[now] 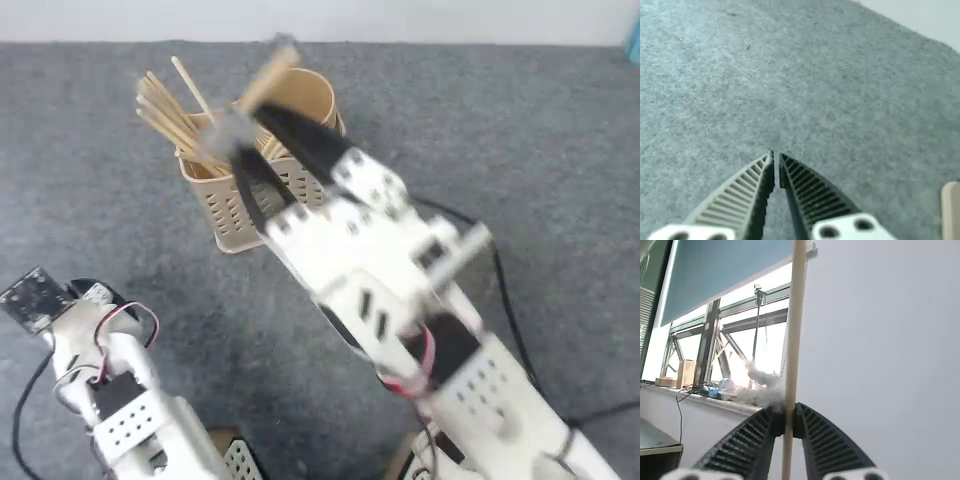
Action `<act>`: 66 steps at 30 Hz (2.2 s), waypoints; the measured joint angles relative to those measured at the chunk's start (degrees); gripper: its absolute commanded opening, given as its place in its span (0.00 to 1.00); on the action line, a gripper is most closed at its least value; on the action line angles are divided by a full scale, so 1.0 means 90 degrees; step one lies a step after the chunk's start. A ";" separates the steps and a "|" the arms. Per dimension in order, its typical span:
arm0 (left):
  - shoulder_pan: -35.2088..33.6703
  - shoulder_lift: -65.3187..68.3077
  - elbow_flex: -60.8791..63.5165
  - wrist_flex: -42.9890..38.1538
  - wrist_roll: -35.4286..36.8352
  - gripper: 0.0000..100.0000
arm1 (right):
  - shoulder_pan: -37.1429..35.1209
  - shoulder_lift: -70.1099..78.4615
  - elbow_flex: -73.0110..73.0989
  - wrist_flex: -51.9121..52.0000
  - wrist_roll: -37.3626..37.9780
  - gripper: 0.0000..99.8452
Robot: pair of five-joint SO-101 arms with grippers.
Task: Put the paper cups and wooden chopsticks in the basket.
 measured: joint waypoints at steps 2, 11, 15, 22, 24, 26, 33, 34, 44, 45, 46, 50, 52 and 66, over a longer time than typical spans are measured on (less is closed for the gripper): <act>0.0098 -0.0234 0.0000 0.0303 0.0000 0.01 | 0.0039 0.0850 -0.0645 0.0000 0.0000 0.01; 0.0557 -0.0713 0.0000 0.1192 -0.0488 0.01 | 0.0850 0.4239 -0.1944 0.0000 0.0000 0.08; 0.0908 -0.0733 0.0000 0.1621 -0.0957 0.01 | 0.0879 0.4708 -0.1954 0.0000 0.0000 0.18; 0.1407 -0.0733 0.0000 0.1915 -0.1192 0.01 | 0.0860 0.4532 -0.1954 0.0293 0.0000 0.16; 0.1543 -0.0733 0.0000 0.2002 -0.1192 0.01 | 0.0791 0.4151 -0.1954 0.0869 0.0000 0.16; 0.1729 -0.0733 0.0000 0.2256 -0.1192 0.01 | 0.0664 0.3653 -0.1954 0.1514 0.0000 0.16; 0.2168 -0.1162 0.0000 0.2989 -0.1211 0.01 | 0.0723 0.1221 -0.1954 0.4269 -0.0557 0.16; 0.2227 -0.1319 0.0000 0.3184 -0.1192 0.01 | 0.0801 0.0850 -0.1954 0.4611 -0.0694 0.16; 0.2774 -0.2716 0.0000 0.4552 -0.1221 0.01 | 0.3116 -0.2237 -0.1944 0.8215 -0.1270 0.15; 0.2755 -0.2725 0.0000 0.4552 -0.1221 0.01 | 0.3399 -0.2413 -0.1846 0.8547 -0.1270 0.15; 0.2755 -0.2725 0.0000 0.4552 -0.1221 0.01 | 0.3761 -0.2589 -0.1680 0.8860 -0.1270 0.14; 0.2784 -0.2725 0.0000 0.4669 -0.1221 0.01 | 0.4982 -0.3341 -0.0625 0.9573 -0.1270 0.00; 0.2803 -0.2725 0.0000 0.4943 -0.1221 0.01 | 0.5558 -0.3790 0.0000 0.9612 -0.1094 0.03; 0.2803 -0.2725 0.0000 0.5177 -0.1221 0.01 | 0.6193 -0.6398 0.4444 0.9866 -0.0117 0.01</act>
